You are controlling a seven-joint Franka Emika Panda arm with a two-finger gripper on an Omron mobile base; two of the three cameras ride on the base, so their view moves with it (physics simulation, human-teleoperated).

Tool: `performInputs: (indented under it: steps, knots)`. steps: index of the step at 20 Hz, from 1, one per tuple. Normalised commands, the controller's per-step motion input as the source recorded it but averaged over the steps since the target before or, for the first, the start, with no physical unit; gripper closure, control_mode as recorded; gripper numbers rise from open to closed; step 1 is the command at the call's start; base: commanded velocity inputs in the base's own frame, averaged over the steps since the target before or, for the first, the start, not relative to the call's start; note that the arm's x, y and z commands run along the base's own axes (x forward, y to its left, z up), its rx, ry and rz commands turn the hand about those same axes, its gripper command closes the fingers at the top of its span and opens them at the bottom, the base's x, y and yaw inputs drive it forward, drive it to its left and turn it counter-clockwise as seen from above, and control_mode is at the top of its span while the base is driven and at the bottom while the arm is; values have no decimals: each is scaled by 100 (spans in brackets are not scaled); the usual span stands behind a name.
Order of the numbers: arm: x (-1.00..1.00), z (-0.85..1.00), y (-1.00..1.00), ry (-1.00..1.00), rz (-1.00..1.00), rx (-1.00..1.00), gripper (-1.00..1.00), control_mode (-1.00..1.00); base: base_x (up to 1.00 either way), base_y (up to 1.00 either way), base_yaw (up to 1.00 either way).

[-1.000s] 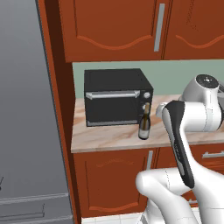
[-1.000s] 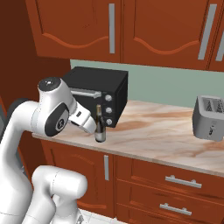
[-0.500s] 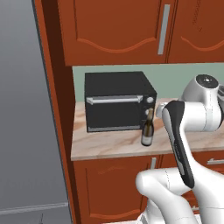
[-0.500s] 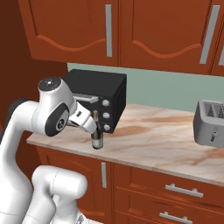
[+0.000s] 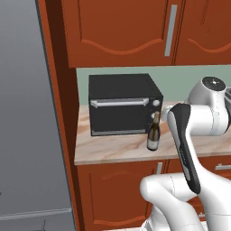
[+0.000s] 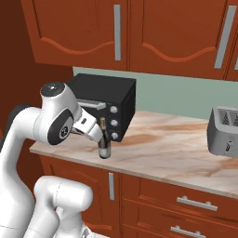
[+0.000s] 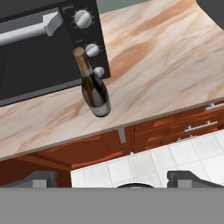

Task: There is a wine glass and glass cup on the dining counter. Place the wine bottle next to the wine glass and the juice bottle next to the glass cup.

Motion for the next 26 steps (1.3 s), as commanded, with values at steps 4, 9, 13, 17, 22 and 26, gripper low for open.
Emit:
performInputs:
  steps: [4,9,13,17,22,26]
  knots:
    - [0,0,0,0,0,0,-100,100,0,16,0]
    - [0,0,0,0,0,0,-100,100,0,1,0]
    - [0,0,0,0,0,0,-100,100,0,0,0]
    - [0,0,0,0,0,0,-100,100,0,0,0]
    - [0,0,0,0,0,0,-100,100,-3,0,0]
    - [-18,0,5,-3,-11,0,-100,-100,-4,0,0]
